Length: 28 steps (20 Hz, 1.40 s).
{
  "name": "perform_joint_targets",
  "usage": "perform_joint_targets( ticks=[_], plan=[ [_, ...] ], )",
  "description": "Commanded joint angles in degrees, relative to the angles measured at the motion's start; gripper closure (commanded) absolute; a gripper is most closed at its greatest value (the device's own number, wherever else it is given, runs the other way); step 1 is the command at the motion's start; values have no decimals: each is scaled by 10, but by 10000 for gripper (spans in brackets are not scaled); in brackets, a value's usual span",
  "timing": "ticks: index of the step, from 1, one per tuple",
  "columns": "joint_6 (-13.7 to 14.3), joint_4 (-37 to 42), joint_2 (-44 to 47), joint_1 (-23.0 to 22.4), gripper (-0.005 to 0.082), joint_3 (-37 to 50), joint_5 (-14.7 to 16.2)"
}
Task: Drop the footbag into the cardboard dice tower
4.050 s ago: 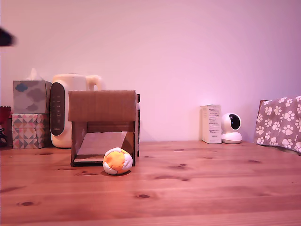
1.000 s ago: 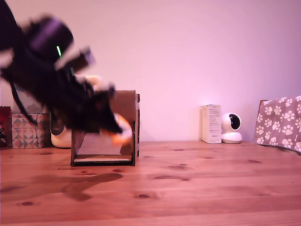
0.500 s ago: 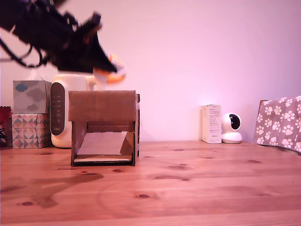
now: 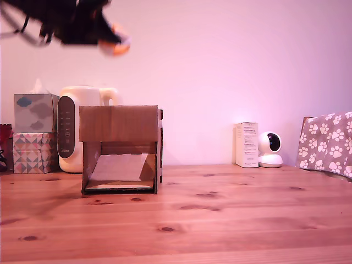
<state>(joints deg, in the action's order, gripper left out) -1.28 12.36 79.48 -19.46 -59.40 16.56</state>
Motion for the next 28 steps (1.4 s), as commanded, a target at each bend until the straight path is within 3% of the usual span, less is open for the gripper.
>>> perform_joint_targets(
  ticks=[1,11,17,18,19,21,22,25,28],
  plan=[
    [6,-26,37,5,633,-28,5],
    [20,-197,231,17,632,-261,12],
    [20,-219,269,25,628,-285,12],
    [21,-217,269,26,593,-285,12],
    [30,-213,269,26,486,-285,11],
    [32,-219,269,26,165,-291,10],
    [32,-228,269,26,86,-295,10],
    [33,-269,262,26,133,-303,10],
    [33,-316,243,26,337,-303,15]
  ],
)
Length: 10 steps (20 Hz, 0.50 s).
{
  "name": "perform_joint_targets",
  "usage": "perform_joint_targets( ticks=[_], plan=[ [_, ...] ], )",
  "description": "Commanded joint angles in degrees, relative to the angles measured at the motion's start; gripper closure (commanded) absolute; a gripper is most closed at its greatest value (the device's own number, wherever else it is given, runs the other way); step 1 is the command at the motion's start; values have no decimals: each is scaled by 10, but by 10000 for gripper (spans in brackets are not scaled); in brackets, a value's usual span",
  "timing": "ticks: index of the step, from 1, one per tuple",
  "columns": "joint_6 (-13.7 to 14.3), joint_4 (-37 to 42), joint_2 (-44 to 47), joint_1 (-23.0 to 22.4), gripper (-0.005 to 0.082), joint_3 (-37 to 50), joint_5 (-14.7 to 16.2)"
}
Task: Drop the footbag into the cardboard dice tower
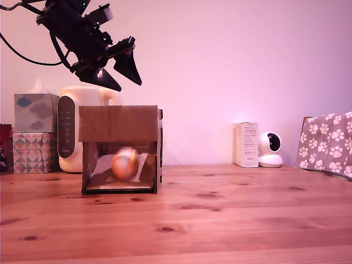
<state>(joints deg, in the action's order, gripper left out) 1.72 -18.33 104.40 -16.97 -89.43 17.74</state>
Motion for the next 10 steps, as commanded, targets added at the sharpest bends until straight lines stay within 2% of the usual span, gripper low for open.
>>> perform_joint_targets(
  ticks=[1,3,4,6,10],
  plan=[
    [3,-31,-13,2,461,-3,11],
    [2,-68,-24,2,731,-3,22],
    [3,-87,-25,1,798,-3,24],
    [8,-99,-31,1,788,6,25],
    [9,-41,-68,0,789,71,47]
  ],
)
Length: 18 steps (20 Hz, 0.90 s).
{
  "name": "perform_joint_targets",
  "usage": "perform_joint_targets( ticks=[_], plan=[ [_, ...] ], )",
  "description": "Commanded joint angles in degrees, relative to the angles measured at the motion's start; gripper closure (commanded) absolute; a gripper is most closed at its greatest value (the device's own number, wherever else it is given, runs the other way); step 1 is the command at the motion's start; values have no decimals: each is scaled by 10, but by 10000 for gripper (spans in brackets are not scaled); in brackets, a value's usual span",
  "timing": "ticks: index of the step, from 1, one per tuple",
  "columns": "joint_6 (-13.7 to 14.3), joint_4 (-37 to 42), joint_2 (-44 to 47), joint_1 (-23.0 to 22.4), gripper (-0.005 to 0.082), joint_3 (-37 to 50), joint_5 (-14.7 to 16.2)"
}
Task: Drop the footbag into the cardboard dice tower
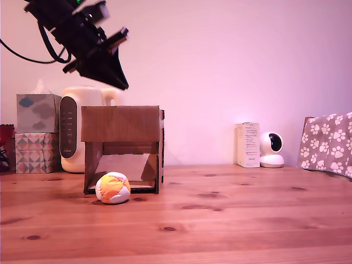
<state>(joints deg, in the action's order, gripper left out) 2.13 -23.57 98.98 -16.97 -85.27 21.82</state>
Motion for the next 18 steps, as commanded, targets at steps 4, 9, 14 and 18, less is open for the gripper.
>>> perform_joint_targets(
  ticks=[4,9,14,18],
  plan=[
    [2,143,-110,-5,789,171,9],
    [-19,299,-228,-4,788,359,9],
    [-44,425,-313,-4,788,528,6],
    [-67,449,-374,-4,788,615,-12]
  ],
)
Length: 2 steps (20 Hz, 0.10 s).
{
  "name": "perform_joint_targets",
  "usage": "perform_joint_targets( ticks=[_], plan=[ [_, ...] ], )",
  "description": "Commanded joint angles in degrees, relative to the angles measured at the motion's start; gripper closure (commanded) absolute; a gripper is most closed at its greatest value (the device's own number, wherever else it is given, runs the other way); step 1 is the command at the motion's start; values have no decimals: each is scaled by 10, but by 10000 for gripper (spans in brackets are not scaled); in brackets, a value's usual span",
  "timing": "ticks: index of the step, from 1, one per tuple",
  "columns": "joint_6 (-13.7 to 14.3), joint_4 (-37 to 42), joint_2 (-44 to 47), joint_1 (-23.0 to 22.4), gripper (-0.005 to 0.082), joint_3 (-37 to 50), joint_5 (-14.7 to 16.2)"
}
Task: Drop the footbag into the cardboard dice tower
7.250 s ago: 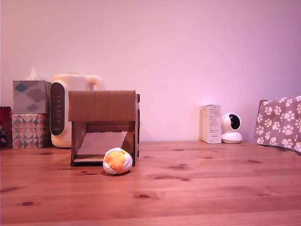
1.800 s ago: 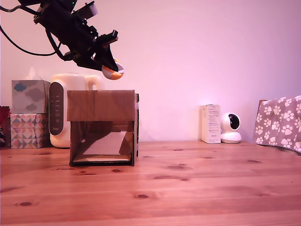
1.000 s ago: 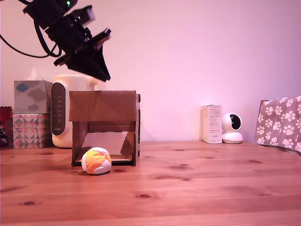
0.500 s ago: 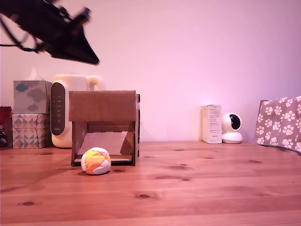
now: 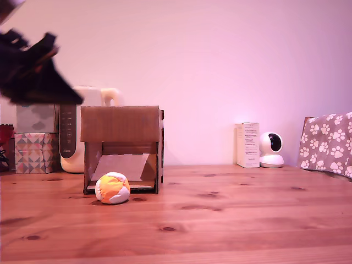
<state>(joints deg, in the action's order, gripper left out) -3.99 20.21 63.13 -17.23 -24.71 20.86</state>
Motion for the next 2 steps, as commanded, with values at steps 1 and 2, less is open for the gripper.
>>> perform_joint_targets(
  ticks=[1,2],
  plan=[
    [-7,7,-31,-2,788,21,-4],
    [-10,7,-48,-2,789,30,-4]
  ],
)
